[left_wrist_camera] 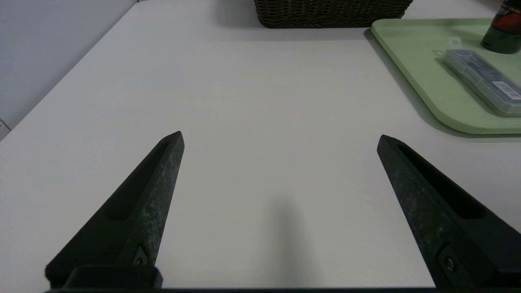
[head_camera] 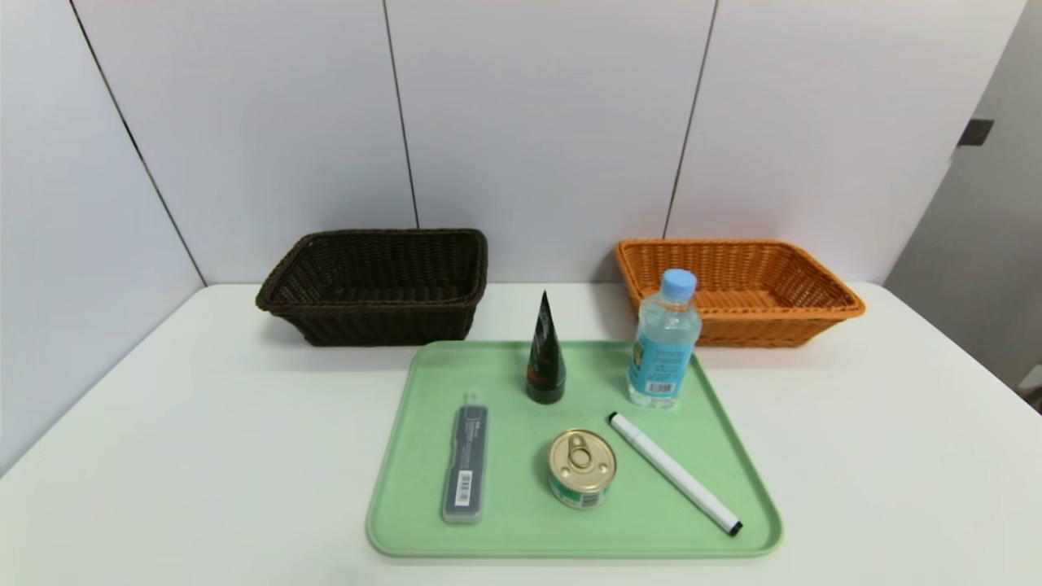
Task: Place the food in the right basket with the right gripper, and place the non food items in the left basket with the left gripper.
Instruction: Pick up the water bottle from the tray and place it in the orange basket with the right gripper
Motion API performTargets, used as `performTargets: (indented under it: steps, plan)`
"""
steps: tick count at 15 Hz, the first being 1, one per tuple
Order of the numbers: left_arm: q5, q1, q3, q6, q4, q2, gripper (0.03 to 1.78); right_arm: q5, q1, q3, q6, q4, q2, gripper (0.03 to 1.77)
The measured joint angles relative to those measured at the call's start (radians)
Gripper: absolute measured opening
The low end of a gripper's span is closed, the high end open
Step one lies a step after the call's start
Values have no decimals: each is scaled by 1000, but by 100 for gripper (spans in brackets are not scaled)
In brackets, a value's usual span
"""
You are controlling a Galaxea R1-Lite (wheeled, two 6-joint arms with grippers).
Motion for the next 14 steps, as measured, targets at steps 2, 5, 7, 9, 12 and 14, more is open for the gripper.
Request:
performTargets:
  steps: [2,5,7,9,12,14]
  plan:
    - [0,0,0,11,1,0,169,0,0,0,0,0,0,171]
    - [6,0,-1,-23,-1,0,169,-1,0,0,-4,0,0,171]
    - [34,0,-1,-63,-3,0,169,-2,0,0,2,0,0,171]
    - [37,2,0,-70,-3,0,169,-2,0,-29,2,13,2,171]
    - [41,5,-9,-57,4,0,169,28,0,-180,3,74,84,171]
    - [26,4,-74,-37,50,10,169,80,5,-331,4,97,210,171]
